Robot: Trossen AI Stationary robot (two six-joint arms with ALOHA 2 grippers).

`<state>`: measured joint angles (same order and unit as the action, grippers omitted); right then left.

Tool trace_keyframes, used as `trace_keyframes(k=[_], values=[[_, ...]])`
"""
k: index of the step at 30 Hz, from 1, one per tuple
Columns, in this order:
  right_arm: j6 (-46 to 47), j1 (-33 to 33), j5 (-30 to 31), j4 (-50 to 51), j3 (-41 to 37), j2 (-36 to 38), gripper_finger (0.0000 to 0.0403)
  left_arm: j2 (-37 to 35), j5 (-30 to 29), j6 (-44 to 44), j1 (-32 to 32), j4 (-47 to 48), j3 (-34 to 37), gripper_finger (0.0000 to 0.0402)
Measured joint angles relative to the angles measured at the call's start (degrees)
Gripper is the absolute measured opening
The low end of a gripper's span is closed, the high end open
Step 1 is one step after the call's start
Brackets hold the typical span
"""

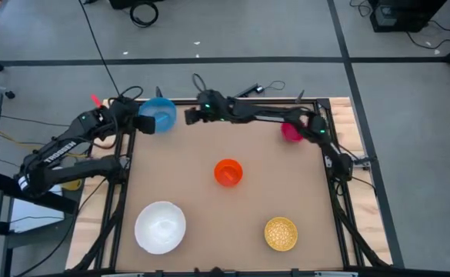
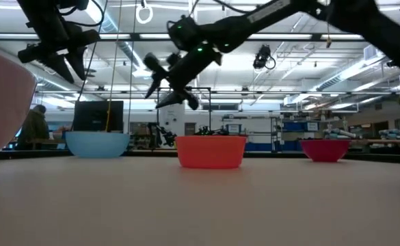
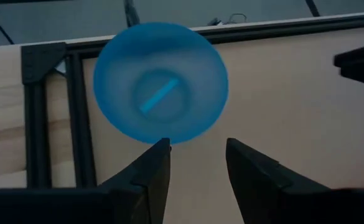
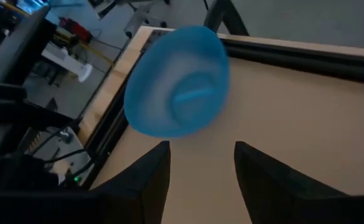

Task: Nest bowls inside each other
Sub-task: Stack the blue bowl on top of the white bowl

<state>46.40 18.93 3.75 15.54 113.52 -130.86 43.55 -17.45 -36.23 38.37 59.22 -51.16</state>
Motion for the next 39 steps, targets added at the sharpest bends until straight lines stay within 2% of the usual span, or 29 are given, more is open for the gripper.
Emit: trace_keyframes(k=[5, 9, 17, 21, 29, 39], values=[[-0.10, 0.05, 3.42, 7.23, 15.31, -9.45, 0.0183, 0.00, 0.12, 1.68, 0.49, 1.41, 0.00, 0.0159], [0.28, 0.05, 6.81, 9.58, 21.05, -13.99, 0.0183, 0.00, 0.09, 2.40, 0.49, 3.43, 0.00, 0.0159], [4.89, 0.70, 5.54, 7.74, 21.37, -16.67, 0.0183, -0.04, -0.74, 2.60, 0.49, 5.20, 0.80, 0.0159], [6.18, 1.17, 2.79, 7.74, 21.31, -17.61, 0.0183, 0.00, -0.88, 3.24, 0.49, 3.36, 4.86, 0.0158], [5.32, 1.86, 1.72, 5.41, 21.31, -17.43, 0.0183, 0.83, 0.01, 4.84, 0.46, -1.81, 13.45, 0.0158], [8.81, 2.22, -0.66, 2.68, 21.32, -19.13, 0.0183, 1.14, -0.04, 11.71, 0.33, -8.67, 13.70, 0.0157]])
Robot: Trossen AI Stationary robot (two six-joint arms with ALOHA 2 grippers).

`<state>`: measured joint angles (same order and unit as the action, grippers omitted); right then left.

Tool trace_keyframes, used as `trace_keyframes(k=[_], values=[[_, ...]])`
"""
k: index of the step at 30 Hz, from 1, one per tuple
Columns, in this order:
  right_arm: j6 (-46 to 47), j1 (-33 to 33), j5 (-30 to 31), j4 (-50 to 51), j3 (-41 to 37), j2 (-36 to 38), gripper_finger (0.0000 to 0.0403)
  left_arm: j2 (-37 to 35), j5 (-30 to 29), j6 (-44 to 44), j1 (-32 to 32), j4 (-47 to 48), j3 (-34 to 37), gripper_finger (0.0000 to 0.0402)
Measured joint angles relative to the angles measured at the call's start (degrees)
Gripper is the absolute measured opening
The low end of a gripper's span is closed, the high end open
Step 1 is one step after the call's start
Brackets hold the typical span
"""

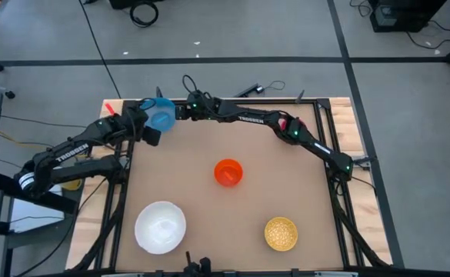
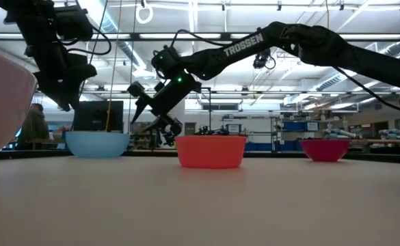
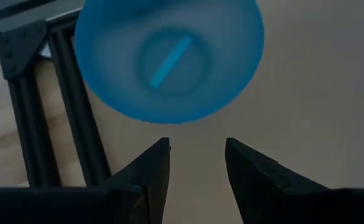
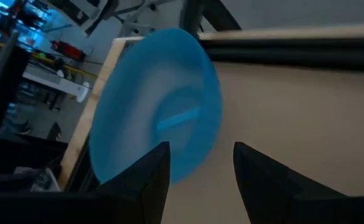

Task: Nest bowls inside each other
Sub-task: Stack the blue bowl on top of the white bowl

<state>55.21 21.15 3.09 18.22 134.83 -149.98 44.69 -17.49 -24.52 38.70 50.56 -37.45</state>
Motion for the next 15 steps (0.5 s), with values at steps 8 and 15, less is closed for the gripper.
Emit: trace_keyframes(k=[8, 15], values=[[-2.62, 0.01, -2.56, -4.16, 0.08, -1.51, 0.0183, 1.72, 0.20, 3.39, 0.00, -1.17, 0.00, 0.0157], [-0.77, -0.39, -3.24, -1.91, -0.05, -2.92, 0.0183, 6.94, 1.29, 7.33, -0.09, -6.29, 0.02, 0.0157]])
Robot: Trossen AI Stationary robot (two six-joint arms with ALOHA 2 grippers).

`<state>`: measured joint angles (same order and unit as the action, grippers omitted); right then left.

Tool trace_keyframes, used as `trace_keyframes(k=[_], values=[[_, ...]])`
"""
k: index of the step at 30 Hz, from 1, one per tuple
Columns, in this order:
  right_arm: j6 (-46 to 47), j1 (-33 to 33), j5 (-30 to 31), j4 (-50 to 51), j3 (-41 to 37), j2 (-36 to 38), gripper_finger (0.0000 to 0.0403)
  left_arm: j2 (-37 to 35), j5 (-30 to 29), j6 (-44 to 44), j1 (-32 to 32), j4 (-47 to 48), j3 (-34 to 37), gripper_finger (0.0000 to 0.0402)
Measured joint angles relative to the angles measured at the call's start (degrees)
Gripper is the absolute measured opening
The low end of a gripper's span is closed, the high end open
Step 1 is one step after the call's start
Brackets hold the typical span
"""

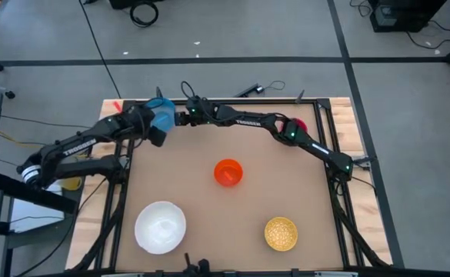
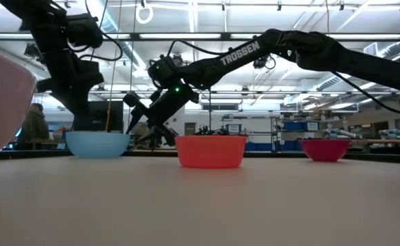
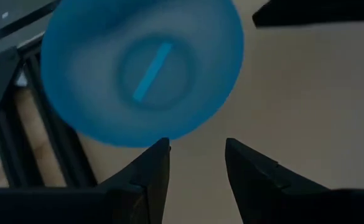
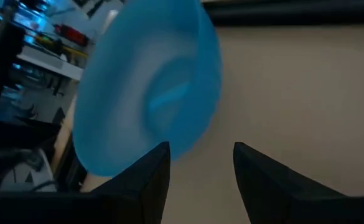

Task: Nest bowls inside each other
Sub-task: Stack the blue bowl on top of the white bowl

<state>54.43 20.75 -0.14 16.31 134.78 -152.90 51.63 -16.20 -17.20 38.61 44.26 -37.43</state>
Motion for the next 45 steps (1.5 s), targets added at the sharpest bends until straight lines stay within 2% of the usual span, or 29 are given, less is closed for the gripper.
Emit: trace_keyframes(k=[7, 14, 18, 21, 23, 25, 31, 36, 40, 45], values=[[1.93, 0.48, -0.10, 2.60, 0.00, 0.82, 0.0183, 6.45, 0.02, 5.96, 0.00, -6.04, 0.00, 0.0157], [3.48, 2.78, -8.74, 3.44, 0.02, 3.33, 0.0183, 12.64, 4.16, 9.14, -0.02, -5.97, 0.00, 0.0150], [2.61, 4.29, -12.17, 3.43, 0.02, 4.61, 0.0183, 15.52, 4.11, 11.25, 0.10, -7.79, 0.00, 0.0123], [1.31, 5.44, -13.26, 6.02, 0.02, 5.59, 0.0183, 17.65, 4.06, 15.23, 0.09, -9.92, 0.02, 0.0078], [-1.51, 6.20, -11.89, 10.46, 0.02, 6.77, 0.0183, 18.60, 4.00, 19.29, -0.34, -12.19, 0.02, 0.0034], [-5.33, 6.99, -9.22, 15.90, 0.02, 8.58, 0.0183, 18.93, 4.04, 22.90, -1.14, -14.28, 0.02, 0.0010], [-22.67, 8.12, 2.48, 34.58, 0.02, 15.89, 0.0183, 17.16, 3.98, 34.67, -6.82, -18.32, -0.25, 0.0003], [-32.00, 7.54, 11.18, 40.10, 0.04, 23.70, 0.0183, 15.53, 1.79, 43.41, -12.84, -21.36, -1.59, 0.0001], [-33.64, 8.89, 13.31, 40.39, 0.02, 27.67, 0.0183, 14.98, -1.49, 41.91, -14.75, -21.82, -2.59, 0.0001], [-33.45, 11.80, 7.62, 41.90, 0.04, 29.92, 0.0183, 15.03, -9.13, 22.83, -12.44, -16.38, -6.12, 0.0021]])
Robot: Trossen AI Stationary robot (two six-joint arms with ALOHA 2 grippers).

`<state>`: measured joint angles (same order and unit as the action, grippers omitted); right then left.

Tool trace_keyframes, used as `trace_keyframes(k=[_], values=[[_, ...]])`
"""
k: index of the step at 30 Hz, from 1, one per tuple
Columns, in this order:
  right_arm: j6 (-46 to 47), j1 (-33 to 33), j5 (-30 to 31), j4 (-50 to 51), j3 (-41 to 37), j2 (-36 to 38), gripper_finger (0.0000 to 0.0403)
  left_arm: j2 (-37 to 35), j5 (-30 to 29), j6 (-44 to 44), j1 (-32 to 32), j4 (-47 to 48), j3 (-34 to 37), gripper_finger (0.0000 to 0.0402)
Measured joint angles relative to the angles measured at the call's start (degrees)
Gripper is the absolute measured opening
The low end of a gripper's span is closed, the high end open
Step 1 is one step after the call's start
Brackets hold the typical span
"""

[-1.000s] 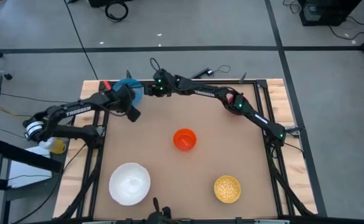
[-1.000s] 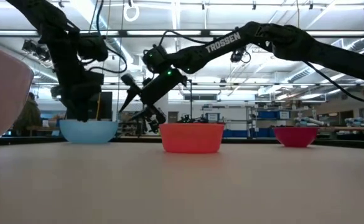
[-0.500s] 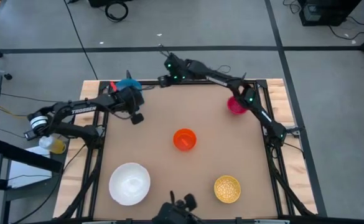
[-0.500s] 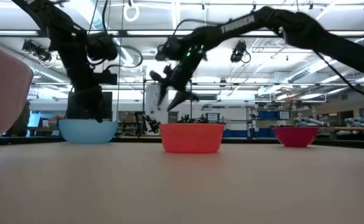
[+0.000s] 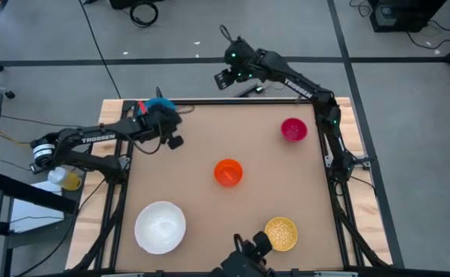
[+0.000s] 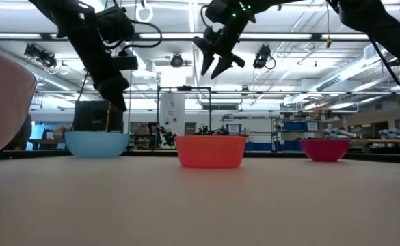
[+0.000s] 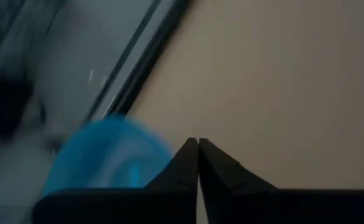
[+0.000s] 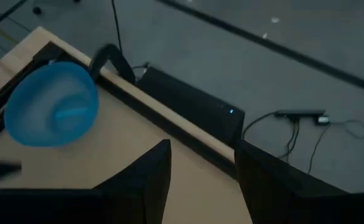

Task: Nest bowls inside each other
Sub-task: Stack the blue bowl on top of the white bowl

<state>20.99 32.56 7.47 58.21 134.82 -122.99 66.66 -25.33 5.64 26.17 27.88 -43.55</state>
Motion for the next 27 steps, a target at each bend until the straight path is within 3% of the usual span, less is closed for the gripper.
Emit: trace_keyframes(k=[5, 10, 15, 21, 27], values=[[0.24, 0.86, -2.23, 2.89, -0.02, -0.43, 0.0183, 0.10, 4.68, -9.15, 6.53, 9.49, -3.06, 0.0088], [0.73, 0.13, -4.45, 3.22, -2.01, -0.52, 0.0183, 1.11, 16.15, -9.23, 11.72, 11.85, -2.95, 0.0167], [1.09, -0.98, -4.62, 3.60, -3.34, -0.58, 0.0183, 4.14, 17.10, -5.55, 12.02, 12.19, -2.95, 0.0215], [1.97, -2.39, -3.90, 3.53, -3.65, -0.58, 0.0183, 12.69, 17.06, -0.49, 12.22, 9.91, -2.93, 0.0193], [1.28, -3.39, -4.07, 3.78, -3.65, -0.58, 0.0183, 17.34, 14.80, -0.55, 12.24, 9.31, -2.93, 0.0080]])
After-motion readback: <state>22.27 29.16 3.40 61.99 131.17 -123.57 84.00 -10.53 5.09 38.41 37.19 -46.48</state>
